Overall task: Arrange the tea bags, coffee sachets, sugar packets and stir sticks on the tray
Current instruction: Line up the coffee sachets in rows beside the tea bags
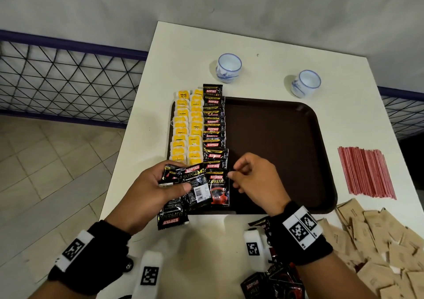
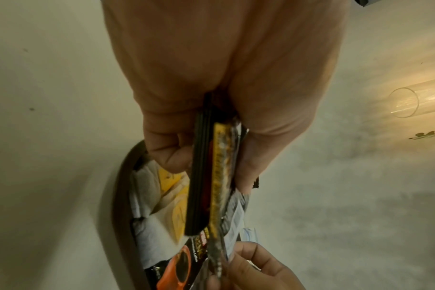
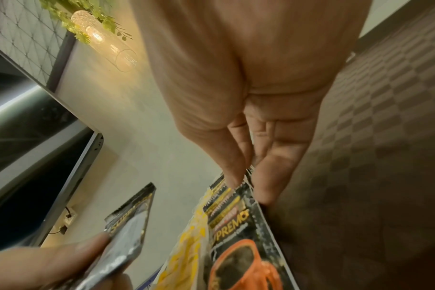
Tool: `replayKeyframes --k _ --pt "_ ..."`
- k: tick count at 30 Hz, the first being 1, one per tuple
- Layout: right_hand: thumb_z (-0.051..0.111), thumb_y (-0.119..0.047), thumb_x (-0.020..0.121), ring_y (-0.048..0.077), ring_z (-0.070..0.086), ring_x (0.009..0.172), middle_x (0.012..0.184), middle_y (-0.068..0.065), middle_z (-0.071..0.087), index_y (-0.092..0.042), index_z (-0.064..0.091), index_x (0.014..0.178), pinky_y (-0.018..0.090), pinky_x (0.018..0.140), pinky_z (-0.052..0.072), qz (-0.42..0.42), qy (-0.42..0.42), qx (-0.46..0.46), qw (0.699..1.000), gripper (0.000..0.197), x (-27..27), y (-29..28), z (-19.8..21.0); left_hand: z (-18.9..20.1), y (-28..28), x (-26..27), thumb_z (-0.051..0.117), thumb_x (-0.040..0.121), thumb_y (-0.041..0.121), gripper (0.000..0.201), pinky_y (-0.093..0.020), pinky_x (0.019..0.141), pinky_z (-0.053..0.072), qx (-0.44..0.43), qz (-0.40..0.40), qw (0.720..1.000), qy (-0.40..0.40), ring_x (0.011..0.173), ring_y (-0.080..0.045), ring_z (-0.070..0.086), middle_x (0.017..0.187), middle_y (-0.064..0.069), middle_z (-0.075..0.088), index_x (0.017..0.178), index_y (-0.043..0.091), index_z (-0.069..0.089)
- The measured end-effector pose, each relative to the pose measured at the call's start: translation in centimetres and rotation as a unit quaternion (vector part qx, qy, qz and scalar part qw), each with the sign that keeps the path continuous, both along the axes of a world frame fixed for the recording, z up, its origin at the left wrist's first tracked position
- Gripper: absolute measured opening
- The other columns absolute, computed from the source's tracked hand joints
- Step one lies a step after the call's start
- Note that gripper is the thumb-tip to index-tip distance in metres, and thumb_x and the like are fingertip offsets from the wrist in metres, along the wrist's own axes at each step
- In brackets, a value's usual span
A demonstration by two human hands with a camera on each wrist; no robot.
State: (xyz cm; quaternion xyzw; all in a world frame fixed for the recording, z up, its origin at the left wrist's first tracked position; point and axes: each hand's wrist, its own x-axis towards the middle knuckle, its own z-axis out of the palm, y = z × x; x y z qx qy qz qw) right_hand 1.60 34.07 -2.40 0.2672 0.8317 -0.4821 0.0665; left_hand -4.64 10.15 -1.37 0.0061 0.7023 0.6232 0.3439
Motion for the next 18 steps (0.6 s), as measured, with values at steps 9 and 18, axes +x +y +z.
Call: replayKeyframes --k 9,18 --pt "0.077 -0.030 0.084 0.012 0.070 0.074 0.080 -0.006 0.073 -0.028 0.073 0.089 0.041 0.075 0.060 0.042 0.109 -0.096 0.989 0.007 0.6 -1.8 4.1 3.0 4.3 -0.1 0.084 0.080 0.013 0.038 -0.009 0.079 0.049 -0.032 -0.076 0.989 0.126 0.096 0.003 0.069 0.102 0.021 0.074 0.107 0.033 0.067" --pt "0.080 -0.038 0.077 0.015 0.070 0.078 0.082 -0.002 0.074 -0.024 0.070 0.083 0.041 0.076 0.058 -0.005 0.092 -0.103 0.990 0.018 1.1 -0.1 4.2 3.6 6.7 -0.5 0.087 0.076 0.017 0.057 -0.005 0.088 0.046 -0.030 -0.167 0.976 0.136 0.112 0.009 0.061 0.116 0.029 0.067 0.121 0.042 0.063"
